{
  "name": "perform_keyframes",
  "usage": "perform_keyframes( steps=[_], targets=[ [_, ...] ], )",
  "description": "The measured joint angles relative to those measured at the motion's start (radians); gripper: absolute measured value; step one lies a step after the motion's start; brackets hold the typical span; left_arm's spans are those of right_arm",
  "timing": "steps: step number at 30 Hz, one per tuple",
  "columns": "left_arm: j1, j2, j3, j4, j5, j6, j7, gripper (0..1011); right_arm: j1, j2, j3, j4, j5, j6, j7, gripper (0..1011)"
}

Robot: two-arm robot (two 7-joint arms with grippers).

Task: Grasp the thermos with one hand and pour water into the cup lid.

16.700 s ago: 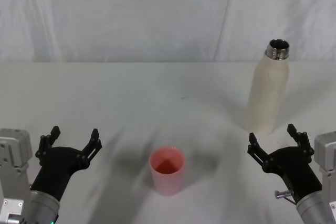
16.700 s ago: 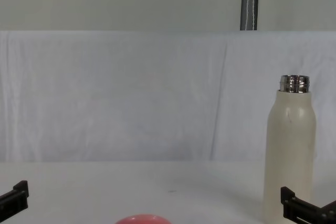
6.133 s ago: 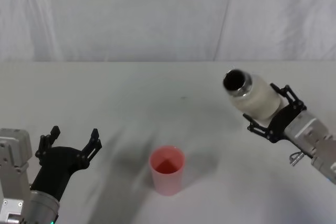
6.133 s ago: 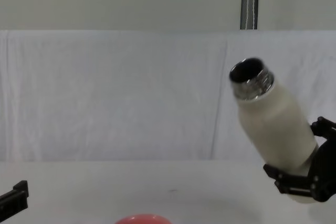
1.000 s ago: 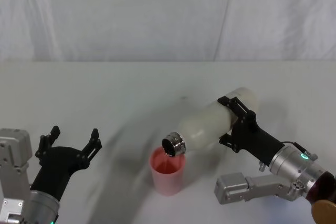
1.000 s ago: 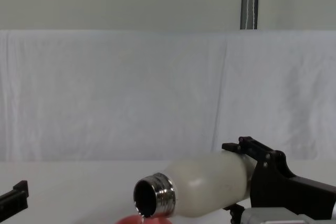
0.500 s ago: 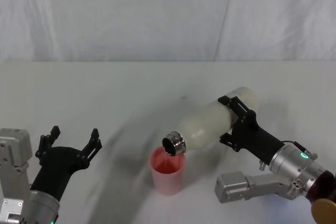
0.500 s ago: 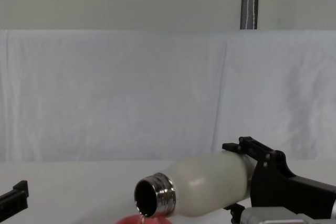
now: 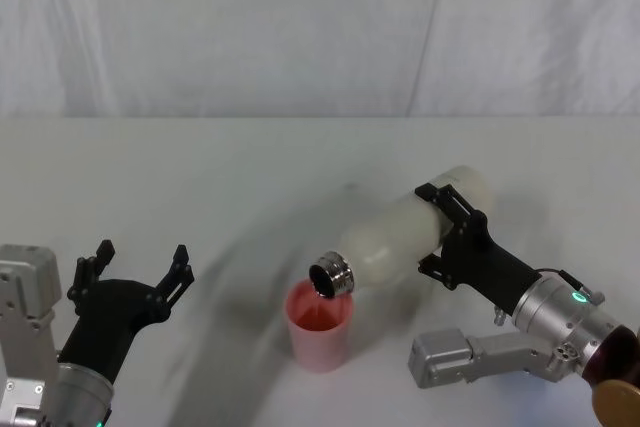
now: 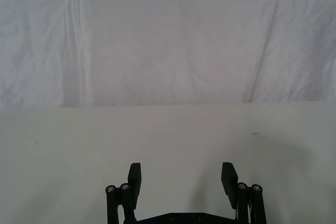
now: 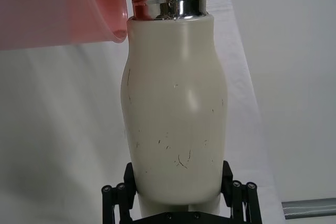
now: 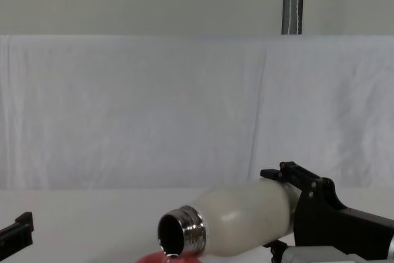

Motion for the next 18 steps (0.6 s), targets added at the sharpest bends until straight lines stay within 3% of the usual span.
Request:
perform_keyframes(
  steps=[18],
  targets=[
    [0.0,0.0,0.0,0.0,0.0,0.0,0.0,1001,0.0,0.002,0.001,0.003,0.001,0.0,-0.002,956]
  ],
)
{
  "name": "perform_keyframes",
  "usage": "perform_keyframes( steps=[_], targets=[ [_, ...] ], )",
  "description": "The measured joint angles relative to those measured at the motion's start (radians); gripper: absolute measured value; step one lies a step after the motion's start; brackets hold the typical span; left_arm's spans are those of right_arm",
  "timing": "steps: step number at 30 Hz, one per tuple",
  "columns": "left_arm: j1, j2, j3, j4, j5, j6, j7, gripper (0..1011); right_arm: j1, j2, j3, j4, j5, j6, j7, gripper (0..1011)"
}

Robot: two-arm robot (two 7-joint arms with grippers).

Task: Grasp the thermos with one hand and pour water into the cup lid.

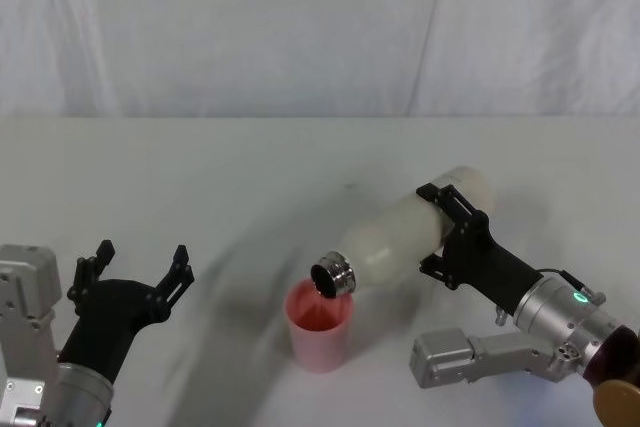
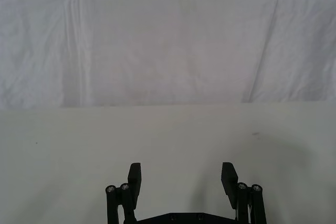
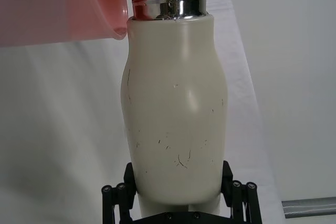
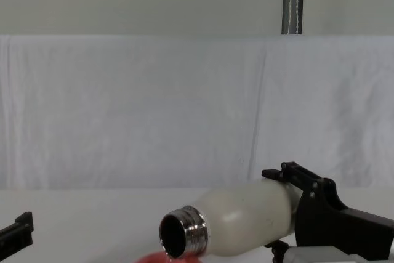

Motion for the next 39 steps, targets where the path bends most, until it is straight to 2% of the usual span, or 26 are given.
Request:
perform_keyframes(
  steps=[39],
  targets=[
    [0.0,0.0,0.0,0.0,0.0,0.0,0.0,1001,0.002,0.003,0.0,0.001,-0.004,-0.002,-0.005,956]
  ],
)
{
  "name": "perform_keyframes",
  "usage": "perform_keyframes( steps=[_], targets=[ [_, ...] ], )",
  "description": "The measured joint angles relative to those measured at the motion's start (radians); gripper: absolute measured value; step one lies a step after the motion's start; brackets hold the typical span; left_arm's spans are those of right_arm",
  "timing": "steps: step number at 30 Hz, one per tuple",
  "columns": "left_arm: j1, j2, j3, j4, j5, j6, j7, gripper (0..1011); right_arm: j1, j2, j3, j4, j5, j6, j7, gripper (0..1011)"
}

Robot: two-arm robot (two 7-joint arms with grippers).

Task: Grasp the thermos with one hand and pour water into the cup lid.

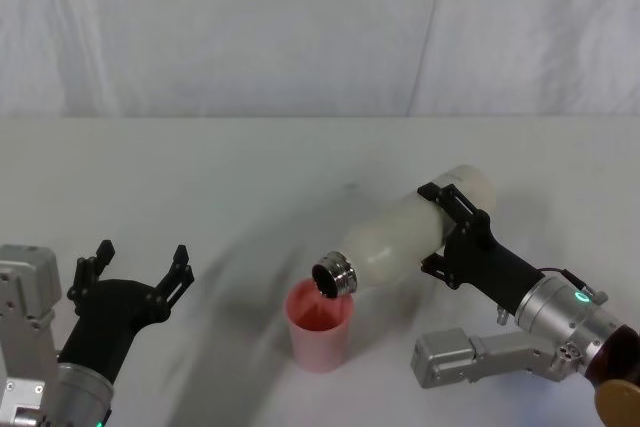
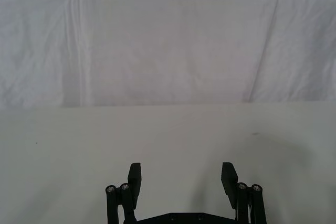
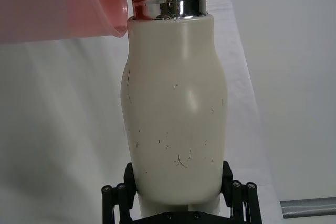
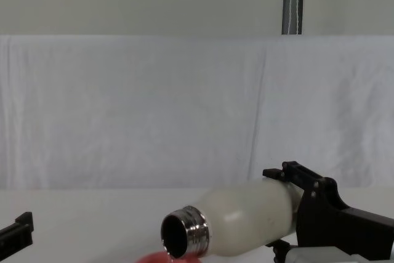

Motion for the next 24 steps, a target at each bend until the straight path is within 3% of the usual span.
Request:
perform_keyframes(
  steps=[24],
  targets=[
    [0.0,0.0,0.0,0.0,0.0,0.0,0.0,1001,-0.002,-0.002,0.001,0.001,0.007,-0.002,0.003,956]
  ],
)
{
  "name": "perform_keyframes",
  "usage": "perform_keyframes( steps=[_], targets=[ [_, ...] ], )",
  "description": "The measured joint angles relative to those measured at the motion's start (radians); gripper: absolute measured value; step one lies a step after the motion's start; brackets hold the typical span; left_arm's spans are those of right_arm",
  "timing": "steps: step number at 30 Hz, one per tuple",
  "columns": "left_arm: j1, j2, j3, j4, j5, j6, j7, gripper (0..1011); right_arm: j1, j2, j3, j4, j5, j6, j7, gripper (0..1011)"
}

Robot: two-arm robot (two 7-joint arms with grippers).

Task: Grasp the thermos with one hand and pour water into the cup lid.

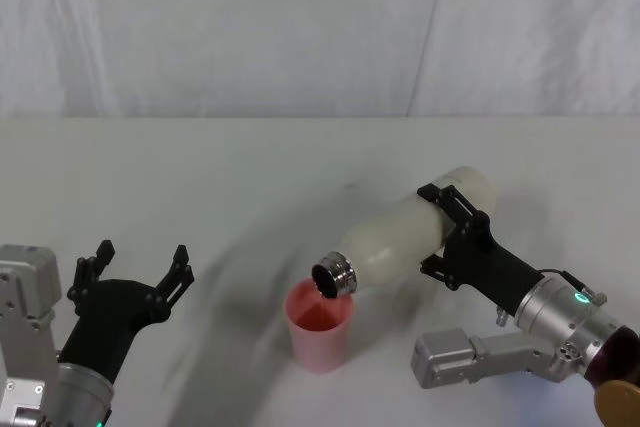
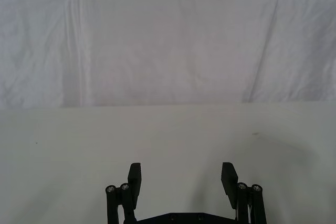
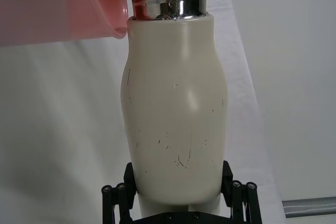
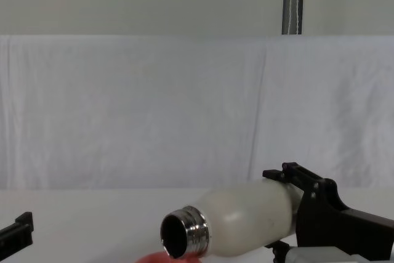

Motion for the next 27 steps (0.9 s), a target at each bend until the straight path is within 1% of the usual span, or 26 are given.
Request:
perform_keyframes(
  steps=[27],
  targets=[
    [0.0,0.0,0.0,0.0,0.0,0.0,0.0,1001,0.001,0.002,-0.003,0.001,-0.008,0.002,-0.002,956]
  ],
)
